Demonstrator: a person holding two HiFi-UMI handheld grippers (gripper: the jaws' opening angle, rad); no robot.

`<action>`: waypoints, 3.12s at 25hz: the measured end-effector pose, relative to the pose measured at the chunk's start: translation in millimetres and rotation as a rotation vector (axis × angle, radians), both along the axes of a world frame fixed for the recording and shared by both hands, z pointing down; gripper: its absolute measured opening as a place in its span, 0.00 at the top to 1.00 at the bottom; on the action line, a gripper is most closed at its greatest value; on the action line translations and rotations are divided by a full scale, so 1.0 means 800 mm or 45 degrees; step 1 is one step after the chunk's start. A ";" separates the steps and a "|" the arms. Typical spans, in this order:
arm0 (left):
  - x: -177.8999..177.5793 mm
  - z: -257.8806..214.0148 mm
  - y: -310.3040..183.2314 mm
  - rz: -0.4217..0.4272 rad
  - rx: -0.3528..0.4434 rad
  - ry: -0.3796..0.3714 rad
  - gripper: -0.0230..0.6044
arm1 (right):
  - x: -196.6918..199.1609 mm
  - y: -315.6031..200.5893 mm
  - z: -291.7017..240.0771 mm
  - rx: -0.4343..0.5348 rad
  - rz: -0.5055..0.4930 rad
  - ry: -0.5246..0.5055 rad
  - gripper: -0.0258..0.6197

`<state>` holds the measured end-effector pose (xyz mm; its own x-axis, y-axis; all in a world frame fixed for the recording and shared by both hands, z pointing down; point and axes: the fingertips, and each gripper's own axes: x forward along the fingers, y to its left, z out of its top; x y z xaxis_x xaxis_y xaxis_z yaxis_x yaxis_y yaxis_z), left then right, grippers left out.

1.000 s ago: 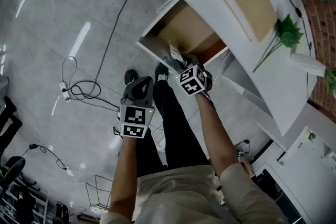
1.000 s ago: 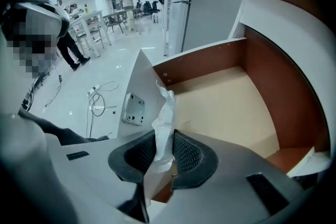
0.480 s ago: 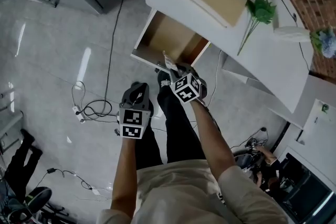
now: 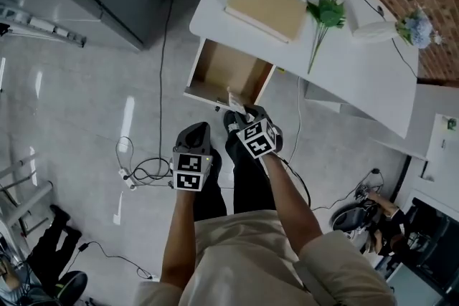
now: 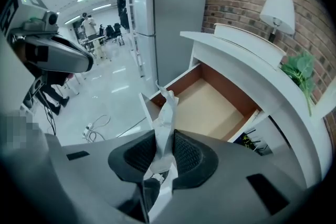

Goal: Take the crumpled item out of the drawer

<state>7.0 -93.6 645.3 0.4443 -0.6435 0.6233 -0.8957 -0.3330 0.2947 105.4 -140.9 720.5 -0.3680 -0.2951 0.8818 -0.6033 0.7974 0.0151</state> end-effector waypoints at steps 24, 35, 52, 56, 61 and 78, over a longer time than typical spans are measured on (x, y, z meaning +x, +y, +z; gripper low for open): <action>0.034 -0.146 0.003 0.084 0.123 0.027 0.94 | 0.006 0.037 -0.200 0.167 0.349 -0.392 0.80; 0.023 -0.191 -0.001 0.068 0.189 -0.008 0.94 | 0.010 0.053 -0.239 0.165 0.416 -0.533 0.80; 0.004 -0.191 0.011 0.078 0.213 -0.053 0.94 | 0.004 0.058 -0.248 0.196 0.415 -0.587 0.79; -0.002 -0.187 0.013 0.079 0.202 -0.059 0.94 | -0.001 0.056 -0.248 0.191 0.418 -0.598 0.79; 0.004 -0.183 0.011 0.097 0.195 -0.062 0.94 | -0.002 0.054 -0.248 0.188 0.412 -0.603 0.79; 0.016 -0.177 0.016 0.122 0.173 -0.054 0.94 | 0.000 0.050 -0.245 0.178 0.407 -0.600 0.79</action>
<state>19.5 -81.2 504.1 0.4828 -0.6794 0.5526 -0.8687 -0.4514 0.2039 105.7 -101.1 524.3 -0.5845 -0.5576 0.5894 -0.7807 0.5844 -0.2213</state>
